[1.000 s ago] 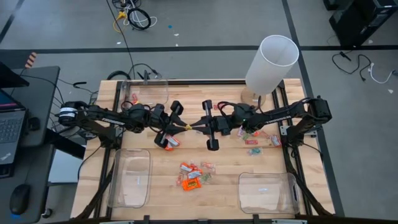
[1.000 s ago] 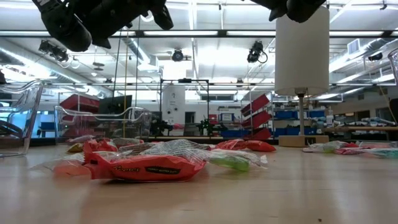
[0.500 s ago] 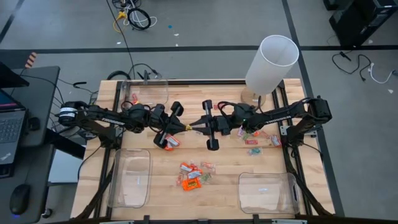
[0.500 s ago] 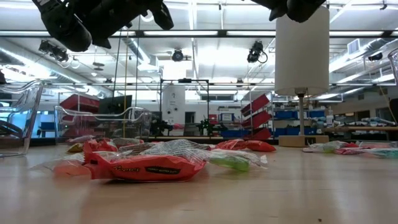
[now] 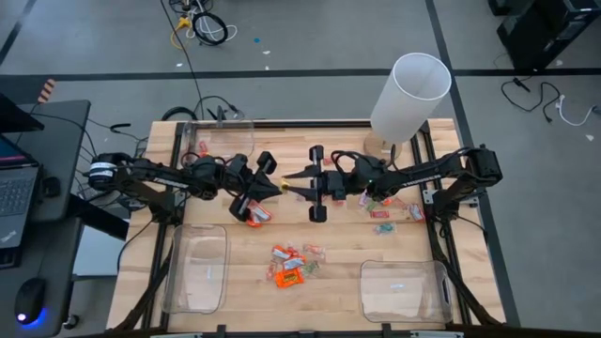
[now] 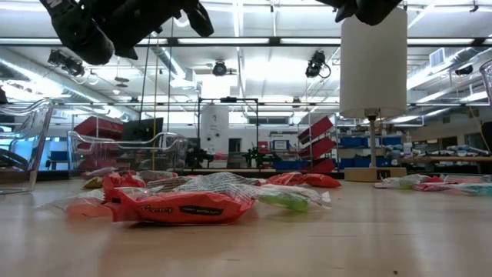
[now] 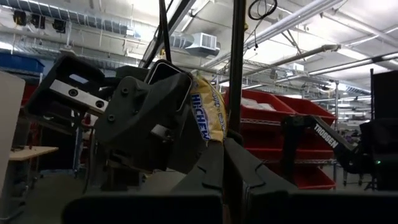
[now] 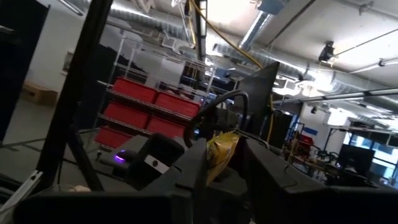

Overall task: Sort candy
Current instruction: Put the yellow candy into the top left transparent bin, then put the red candy into the top left transparent bin

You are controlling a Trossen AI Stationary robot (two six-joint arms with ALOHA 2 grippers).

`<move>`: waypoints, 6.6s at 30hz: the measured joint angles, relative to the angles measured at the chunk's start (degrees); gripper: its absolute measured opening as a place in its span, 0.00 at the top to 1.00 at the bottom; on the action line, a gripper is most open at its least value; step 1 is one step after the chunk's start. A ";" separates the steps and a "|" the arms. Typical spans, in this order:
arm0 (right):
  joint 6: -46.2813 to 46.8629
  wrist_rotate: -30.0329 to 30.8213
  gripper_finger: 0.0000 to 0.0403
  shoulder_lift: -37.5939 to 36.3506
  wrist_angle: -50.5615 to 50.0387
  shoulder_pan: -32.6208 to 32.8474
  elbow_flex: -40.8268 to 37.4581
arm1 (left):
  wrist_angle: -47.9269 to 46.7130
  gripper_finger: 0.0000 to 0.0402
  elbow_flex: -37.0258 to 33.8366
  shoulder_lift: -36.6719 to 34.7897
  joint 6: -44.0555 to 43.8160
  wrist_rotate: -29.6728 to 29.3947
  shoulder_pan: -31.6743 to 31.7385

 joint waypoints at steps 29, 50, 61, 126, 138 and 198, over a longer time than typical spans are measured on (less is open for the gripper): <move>5.96 1.99 0.58 -0.69 -2.72 -0.07 -0.26 | 2.99 1.00 0.15 -0.63 -9.56 3.04 6.79; 8.34 11.74 0.57 -12.40 -34.72 0.15 -0.12 | -14.50 1.00 3.26 -5.33 -17.60 5.78 14.61; 10.32 14.18 0.57 -12.96 -43.12 -0.07 -0.11 | -59.83 1.00 15.21 -10.88 0.84 4.29 14.69; 13.10 14.52 0.57 -12.86 -39.20 -2.80 -5.06 | -132.81 0.91 15.69 -12.66 12.66 -44.36 36.46; 13.14 14.52 0.57 -12.87 -36.01 -3.34 -6.67 | -129.35 0.80 15.69 -12.66 12.45 -48.73 36.46; 27.08 26.47 0.57 -0.90 -51.48 -10.19 -1.42 | -108.20 0.79 23.54 -24.39 18.10 -31.15 12.79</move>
